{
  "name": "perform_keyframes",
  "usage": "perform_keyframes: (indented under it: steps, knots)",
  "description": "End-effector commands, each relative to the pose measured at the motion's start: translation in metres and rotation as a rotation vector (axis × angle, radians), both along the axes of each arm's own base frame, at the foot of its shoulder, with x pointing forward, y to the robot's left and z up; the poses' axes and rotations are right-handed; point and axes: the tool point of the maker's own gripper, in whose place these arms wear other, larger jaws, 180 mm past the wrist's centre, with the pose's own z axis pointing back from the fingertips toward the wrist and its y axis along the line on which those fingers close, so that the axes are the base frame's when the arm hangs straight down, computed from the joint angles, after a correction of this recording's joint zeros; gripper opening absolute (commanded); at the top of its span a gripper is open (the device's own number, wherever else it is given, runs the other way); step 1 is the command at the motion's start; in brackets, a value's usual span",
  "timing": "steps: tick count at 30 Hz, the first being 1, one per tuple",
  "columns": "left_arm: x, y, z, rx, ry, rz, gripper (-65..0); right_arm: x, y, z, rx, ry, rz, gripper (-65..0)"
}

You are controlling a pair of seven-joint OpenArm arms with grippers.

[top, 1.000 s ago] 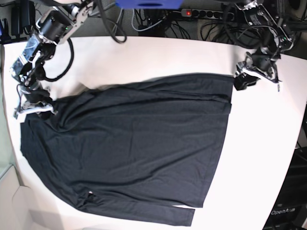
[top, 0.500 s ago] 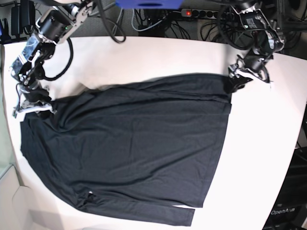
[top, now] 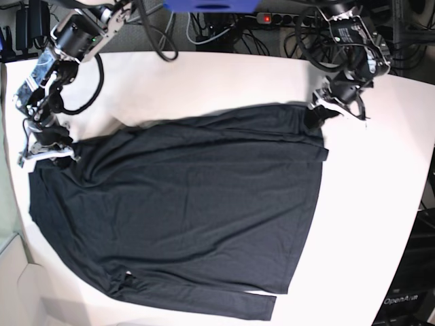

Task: Fold the T-shirt properly
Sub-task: 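Lift the shoulder edge with both grippers and raise it above the table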

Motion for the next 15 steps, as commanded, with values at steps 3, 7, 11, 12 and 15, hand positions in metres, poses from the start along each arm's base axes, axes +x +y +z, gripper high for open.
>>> perform_keyframes:
  steps: [3,7,11,12,15]
  knots:
    - [0.002,0.003,-0.001,0.035,0.034,-0.023,-65.0,0.011,-0.007,0.019,-0.026,-0.062,-0.002,-65.0]
    - [0.014,0.002,0.009,0.018,-0.006,-0.013,-65.0,0.011,-0.007,0.019,-0.026,-0.062,-0.002,-65.0]
    - [0.034,0.002,0.028,-0.039,-0.083,0.015,-65.0,0.012,-0.008,0.020,-0.028,-0.064,-0.001,-65.0]
    - [0.040,0.001,0.034,-0.052,-0.107,0.017,-65.0,0.012,-0.008,0.021,-0.028,-0.065,-0.001,-65.0]
    - [0.056,-0.002,0.047,-0.087,-0.145,0.027,-65.0,0.014,-0.007,0.022,-0.028,-0.068,0.001,-65.0]
